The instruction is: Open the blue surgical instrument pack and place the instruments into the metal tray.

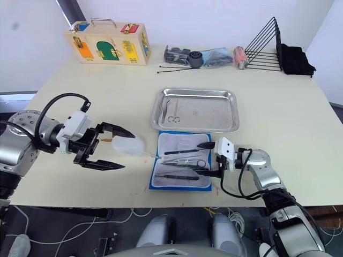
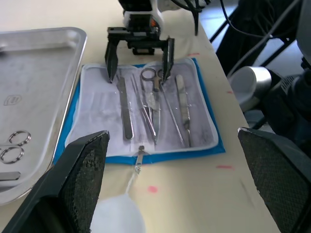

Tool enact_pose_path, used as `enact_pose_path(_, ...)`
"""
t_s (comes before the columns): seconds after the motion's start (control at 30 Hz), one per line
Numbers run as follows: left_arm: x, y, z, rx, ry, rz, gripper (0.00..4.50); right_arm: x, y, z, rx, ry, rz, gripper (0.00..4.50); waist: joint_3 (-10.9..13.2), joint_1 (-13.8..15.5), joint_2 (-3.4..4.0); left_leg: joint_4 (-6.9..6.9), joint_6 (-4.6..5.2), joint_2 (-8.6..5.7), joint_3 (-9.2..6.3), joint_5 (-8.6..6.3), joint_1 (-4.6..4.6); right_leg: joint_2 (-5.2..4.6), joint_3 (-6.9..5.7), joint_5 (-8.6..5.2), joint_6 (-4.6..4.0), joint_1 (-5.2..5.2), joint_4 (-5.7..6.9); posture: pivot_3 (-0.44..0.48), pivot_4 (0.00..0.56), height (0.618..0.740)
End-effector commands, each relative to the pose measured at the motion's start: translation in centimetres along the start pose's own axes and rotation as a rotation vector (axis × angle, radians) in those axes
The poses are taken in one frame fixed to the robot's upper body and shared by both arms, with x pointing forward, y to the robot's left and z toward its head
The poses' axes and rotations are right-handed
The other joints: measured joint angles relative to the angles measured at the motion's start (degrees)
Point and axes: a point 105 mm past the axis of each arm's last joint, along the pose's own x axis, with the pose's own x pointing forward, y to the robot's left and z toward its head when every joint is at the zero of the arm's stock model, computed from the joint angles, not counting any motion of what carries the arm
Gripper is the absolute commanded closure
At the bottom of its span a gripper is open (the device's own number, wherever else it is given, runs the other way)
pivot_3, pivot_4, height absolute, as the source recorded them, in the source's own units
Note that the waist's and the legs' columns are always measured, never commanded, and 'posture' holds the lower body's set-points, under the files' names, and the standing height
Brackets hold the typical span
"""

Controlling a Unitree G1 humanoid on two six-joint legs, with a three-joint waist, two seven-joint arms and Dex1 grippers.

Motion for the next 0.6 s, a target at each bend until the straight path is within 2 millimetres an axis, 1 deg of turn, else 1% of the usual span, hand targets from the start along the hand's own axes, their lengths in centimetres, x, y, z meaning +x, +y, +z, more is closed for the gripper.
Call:
enact_pose_path(0.03, -0.4, -0.3, 0.9, 0.049, -0.014, -0.052, 0.03, -0.7, 1.8, -4.3, 0.130, 0.143, 0.026, 0.00, 0.00, 0.01, -0.02, 0.00, 0.00, 0.00, 0.03, 0.00, -0.01, 0.01, -0.01, 0.00, 0.00, 0.00, 0.00, 0.000, 0.150, 0.740)
enact_pose_path(0.17, -0.2, -0.3, 0.9, 0.053, -0.021, -0.059, 0.03, -0.8, 1.8, -4.3, 0.128, 0.144, 0.026, 0.00, 0.00, 0.01, -0.03, 0.00, 0.00, 0.00, 0.07, 0.00, -0.01, 0.02, 0.00, 0.00, 0.01, -0.01, 0.00, 0.000, 0.150, 0.740)
enact_pose_path(0.33, 0.4, 0.4, 0.7, 0.065, -0.037, -0.045, 0.03, -0.8, 1.9, -4.3, 0.131, 0.145, 0.028, 0.00, -0.01, 0.04, -0.03, 0.00, 0.00, 0.00, 0.09, 0.00, -0.01, 0.02, -0.01, 0.00, 0.01, 0.00, 0.00, 0.000, 0.150, 0.740)
enact_pose_path(0.47, 1.6, 0.5, 0.5, 0.082, -0.049, -0.066, 0.03, -0.7, 1.9, -4.3, 0.131, 0.146, 0.032, 0.00, -0.04, 0.08, -0.08, 0.00, 0.00, -0.01, 0.10, 0.00, -0.01, 0.03, -0.01, 0.00, 0.01, 0.01, 0.00, 0.000, 0.150, 0.740)
enact_pose_path(0.6, 3.2, 0.8, -0.1, 0.104, -0.056, -0.080, 0.03, -0.8, 1.8, -4.2, 0.128, 0.148, 0.036, 0.00, -0.07, 0.09, -0.14, 0.00, 0.00, -0.02, 0.10, 0.00, -0.01, 0.03, 0.00, 0.00, 0.02, 0.01, 0.00, 0.000, 0.150, 0.740)
